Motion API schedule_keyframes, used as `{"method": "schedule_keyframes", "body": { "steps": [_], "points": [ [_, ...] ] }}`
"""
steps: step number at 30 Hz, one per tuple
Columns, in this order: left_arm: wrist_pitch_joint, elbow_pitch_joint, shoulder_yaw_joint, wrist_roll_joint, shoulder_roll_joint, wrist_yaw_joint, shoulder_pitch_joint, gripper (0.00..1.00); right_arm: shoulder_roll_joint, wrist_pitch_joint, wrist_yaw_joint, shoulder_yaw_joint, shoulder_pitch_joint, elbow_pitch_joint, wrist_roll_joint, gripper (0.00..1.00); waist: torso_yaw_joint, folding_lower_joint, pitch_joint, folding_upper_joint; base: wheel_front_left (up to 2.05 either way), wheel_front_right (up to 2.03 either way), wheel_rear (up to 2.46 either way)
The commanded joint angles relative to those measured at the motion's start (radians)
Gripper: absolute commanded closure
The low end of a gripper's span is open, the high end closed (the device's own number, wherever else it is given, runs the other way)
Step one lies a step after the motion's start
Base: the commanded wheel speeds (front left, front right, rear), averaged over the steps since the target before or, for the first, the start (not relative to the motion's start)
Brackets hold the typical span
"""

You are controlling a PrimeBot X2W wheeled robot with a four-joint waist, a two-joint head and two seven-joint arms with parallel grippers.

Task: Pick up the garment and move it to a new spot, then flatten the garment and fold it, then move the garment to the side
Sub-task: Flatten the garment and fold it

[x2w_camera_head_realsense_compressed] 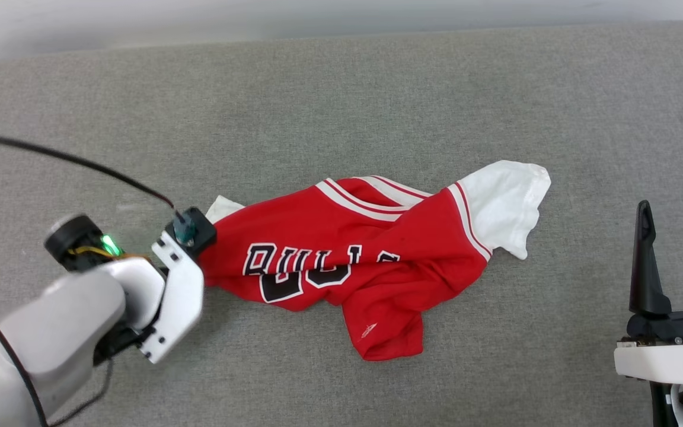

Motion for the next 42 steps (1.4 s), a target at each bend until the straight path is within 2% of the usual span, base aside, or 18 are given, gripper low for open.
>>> {"method": "schedule_keyframes", "body": {
  "steps": [1, 4, 5, 6, 12, 18, 22, 25, 33, 42],
  "points": [
    [0.009, 0.003, 0.0, -0.026, -0.021, 0.0, 0.045, 1.0, 0.002, -0.002, -0.001, -0.004, 0.009, 0.004, -0.002, 0.0, 0.005, 0.0, -0.002, 0.0, 0.0, 0.0, 0.0],
    [0.006, 0.014, -0.004, -0.05, -0.05, -0.001, 0.074, 1.0, 0.002, -0.002, -0.001, -0.006, 0.01, 0.013, -0.007, 0.0, 0.012, 0.0, -0.011, 0.0, 0.0, 0.0, 0.0],
    [-0.002, 0.021, -0.003, -0.06, -0.055, -0.001, 0.07, 0.87, 0.002, -0.002, -0.001, -0.005, 0.01, 0.015, -0.01, 0.0, 0.014, 0.0, -0.017, 0.0, 0.0, 0.0, 0.0],
    [-0.014, 0.031, -0.001, -0.061, -0.057, -0.001, 0.056, 0.0, 0.002, -0.002, -0.001, -0.005, 0.011, 0.017, -0.011, 0.0, 0.016, 0.0, -0.024, 0.0, 0.0, 0.0, 0.0],
    [-0.044, 0.01, 0.017, -0.096, -0.037, 0.0, -0.021, 0.0, 0.002, -0.002, -0.001, -0.01, 0.03, 0.023, -0.007, 0.0, 0.022, 0.0, -0.069, 0.0, 0.0, 0.0, 0.0],
    [-0.038, -0.106, 0.075, -0.148, 0.014, 0.0, -0.116, 0.0, 0.002, -0.002, -0.001, -0.018, 0.053, 0.026, 0.007, 0.0, 0.027, 0.0, -0.098, 0.0, 0.0, 0.0, 0.0],
    [-0.023, -0.186, 0.108, -0.155, 0.024, 0.007, -0.172, 0.0, 0.002, -0.002, -0.001, -0.017, 0.046, 0.02, 0.01, 0.0, 0.026, 0.0, -0.098, 0.0, 0.0, 0.0, 0.0],
    [0.009, -0.226, 0.107, -0.166, 0.004, 0.006, -0.202, 0.0, 0.002, -0.002, -0.001, -0.01, 0.034, 0.017, 0.012, 0.0, 0.02, 0.0, -0.09, 0.0, 0.0, 0.0, 0.0],
    [0.147, -0.276, 0.032, -0.222, -0.067, 0.001, -0.201, 0.0, 0.002, -0.002, -0.001, 0.005, -0.001, 0.009, 0.016, 0.0, -0.019, 0.0, -0.047, 0.0, 0.0, 0.0, 0.0],
    [0.271, -0.279, 0.001, -0.245, -0.094, 0.001, -0.121, 0.0, 0.002, -0.002, -0.001, 0.015, -0.041, 0.004, 0.031, 0.0, -0.066, 0.0, 0.03, 0.0, 0.0, 0.0, 0.0]
  ]
}}
